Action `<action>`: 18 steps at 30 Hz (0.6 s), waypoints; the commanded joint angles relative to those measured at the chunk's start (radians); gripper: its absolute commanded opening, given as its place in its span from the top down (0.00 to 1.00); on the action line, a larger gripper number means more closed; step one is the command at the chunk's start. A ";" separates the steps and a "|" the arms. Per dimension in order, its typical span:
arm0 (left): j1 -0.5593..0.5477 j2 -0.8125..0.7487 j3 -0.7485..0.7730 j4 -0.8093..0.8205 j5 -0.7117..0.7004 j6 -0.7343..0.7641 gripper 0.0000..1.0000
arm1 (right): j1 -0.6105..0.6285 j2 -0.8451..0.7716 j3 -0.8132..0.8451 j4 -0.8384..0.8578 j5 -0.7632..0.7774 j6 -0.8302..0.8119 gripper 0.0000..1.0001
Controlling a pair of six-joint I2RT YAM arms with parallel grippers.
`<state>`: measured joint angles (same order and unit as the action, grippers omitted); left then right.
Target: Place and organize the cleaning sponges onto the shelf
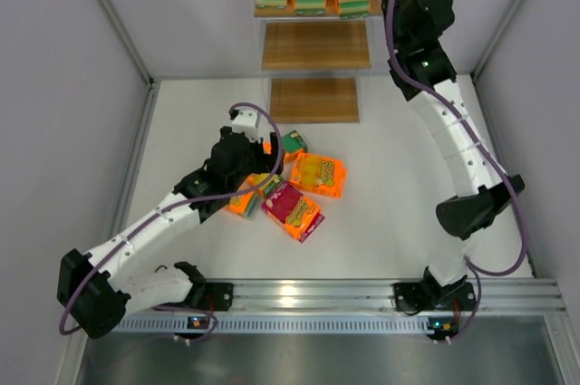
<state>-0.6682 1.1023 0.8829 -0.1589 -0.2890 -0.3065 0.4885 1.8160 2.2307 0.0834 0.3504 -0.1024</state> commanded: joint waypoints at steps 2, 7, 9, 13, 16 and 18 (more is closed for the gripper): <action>0.007 -0.001 0.042 0.024 0.011 -0.013 0.02 | -0.024 -0.001 -0.046 -0.121 -0.057 0.058 1.00; 0.007 -0.012 0.034 0.024 0.004 -0.013 0.02 | -0.027 0.060 -0.010 -0.189 -0.074 0.072 0.97; 0.007 -0.016 0.030 0.024 0.001 -0.011 0.02 | -0.025 0.086 0.003 -0.203 -0.076 0.070 0.96; 0.007 -0.024 0.019 0.025 -0.016 -0.011 0.02 | -0.025 0.123 0.012 -0.206 -0.082 0.069 0.93; 0.009 -0.022 0.019 0.025 -0.025 -0.006 0.02 | -0.027 0.152 0.023 -0.197 -0.082 0.064 0.92; 0.009 -0.018 0.022 0.025 -0.035 0.001 0.02 | -0.027 0.173 0.056 -0.198 -0.086 0.066 0.92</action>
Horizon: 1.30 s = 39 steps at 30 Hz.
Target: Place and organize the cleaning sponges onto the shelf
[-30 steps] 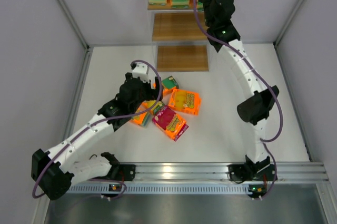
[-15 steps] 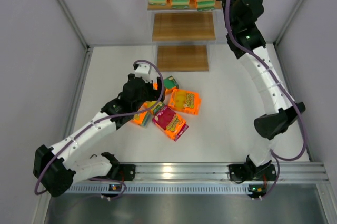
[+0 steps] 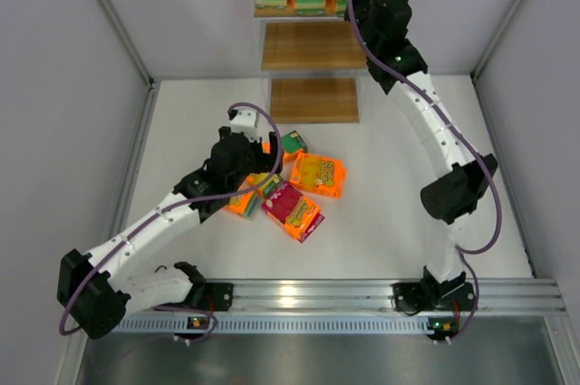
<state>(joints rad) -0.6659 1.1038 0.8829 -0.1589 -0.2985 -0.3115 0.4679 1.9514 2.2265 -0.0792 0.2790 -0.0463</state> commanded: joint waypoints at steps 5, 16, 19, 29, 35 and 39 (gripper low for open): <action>0.009 -0.012 0.031 0.025 -0.048 0.022 0.02 | -0.005 0.093 0.113 -0.010 -0.027 0.025 0.87; 0.025 -0.030 0.042 0.024 -0.059 0.037 0.02 | -0.006 0.042 0.142 -0.062 -0.050 0.080 0.69; 0.028 -0.044 0.050 0.024 -0.039 0.023 0.02 | 0.001 -0.098 0.062 -0.080 -0.086 0.092 0.59; 0.365 0.037 0.051 -0.117 0.326 -0.285 0.02 | 0.037 -0.578 -0.374 -0.198 -0.437 0.103 0.23; 0.379 0.042 0.060 -0.261 0.227 -0.278 0.02 | 0.066 -0.828 -0.966 -0.139 -0.506 0.316 0.08; 0.381 0.050 0.006 -0.378 0.147 -0.317 0.02 | 0.078 -0.891 -1.267 -0.064 -0.491 0.451 0.07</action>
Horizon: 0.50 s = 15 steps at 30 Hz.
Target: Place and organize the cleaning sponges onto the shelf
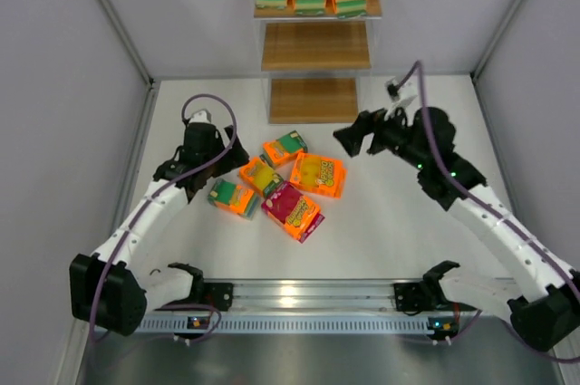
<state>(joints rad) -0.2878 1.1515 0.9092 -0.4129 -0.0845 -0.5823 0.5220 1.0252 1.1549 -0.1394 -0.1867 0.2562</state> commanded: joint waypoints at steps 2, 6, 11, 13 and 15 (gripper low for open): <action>0.001 -0.018 -0.062 -0.162 -0.127 -0.099 0.03 | 0.042 0.013 -0.326 0.041 -0.028 0.149 0.05; 0.001 -0.093 -0.144 -0.175 -0.156 -0.224 0.04 | 0.186 0.097 -0.406 0.110 0.021 0.072 0.01; 0.001 -0.099 -0.194 -0.182 -0.207 -0.309 0.05 | 0.305 0.265 -0.365 0.176 0.053 0.046 0.01; 0.003 -0.098 -0.197 -0.182 -0.218 -0.323 0.05 | 0.322 0.323 -0.345 0.196 0.056 0.051 0.01; 0.001 -0.107 -0.197 -0.182 -0.225 -0.323 0.05 | 0.325 0.370 -0.339 0.221 0.070 0.057 0.01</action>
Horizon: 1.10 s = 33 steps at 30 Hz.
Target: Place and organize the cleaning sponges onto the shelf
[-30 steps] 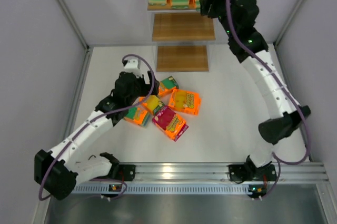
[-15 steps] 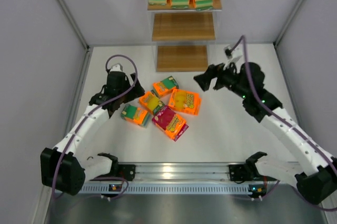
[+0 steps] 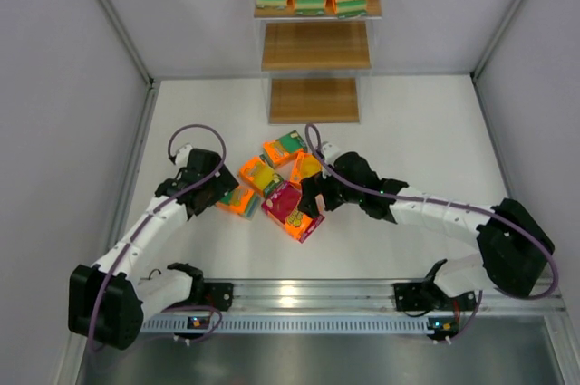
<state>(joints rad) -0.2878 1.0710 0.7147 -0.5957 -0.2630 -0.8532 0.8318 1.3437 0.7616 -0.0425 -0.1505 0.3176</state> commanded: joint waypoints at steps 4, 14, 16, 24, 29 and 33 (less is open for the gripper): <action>0.001 -0.048 -0.003 0.002 -0.059 -0.014 0.05 | 0.015 0.135 0.088 0.099 0.052 0.000 0.05; 0.001 -0.086 -0.027 0.002 -0.050 -0.006 0.05 | 0.015 0.258 0.122 0.092 -0.023 0.018 0.31; 0.001 -0.092 -0.037 0.004 -0.050 -0.010 0.05 | 0.013 0.273 0.125 0.092 -0.032 0.011 0.33; 0.001 -0.120 -0.047 0.004 -0.051 -0.037 0.05 | -0.011 0.330 0.148 0.073 -0.081 0.005 0.60; 0.001 -0.137 -0.047 0.004 -0.050 -0.035 0.05 | -0.048 0.260 0.111 0.075 -0.099 0.035 0.73; 0.001 -0.135 -0.044 0.004 -0.051 -0.030 0.05 | -0.071 0.210 0.070 0.127 -0.130 0.097 0.83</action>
<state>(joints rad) -0.2878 0.9512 0.6750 -0.5987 -0.3046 -0.8738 0.7849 1.6169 0.8562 0.0143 -0.2462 0.3656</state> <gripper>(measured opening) 0.947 0.197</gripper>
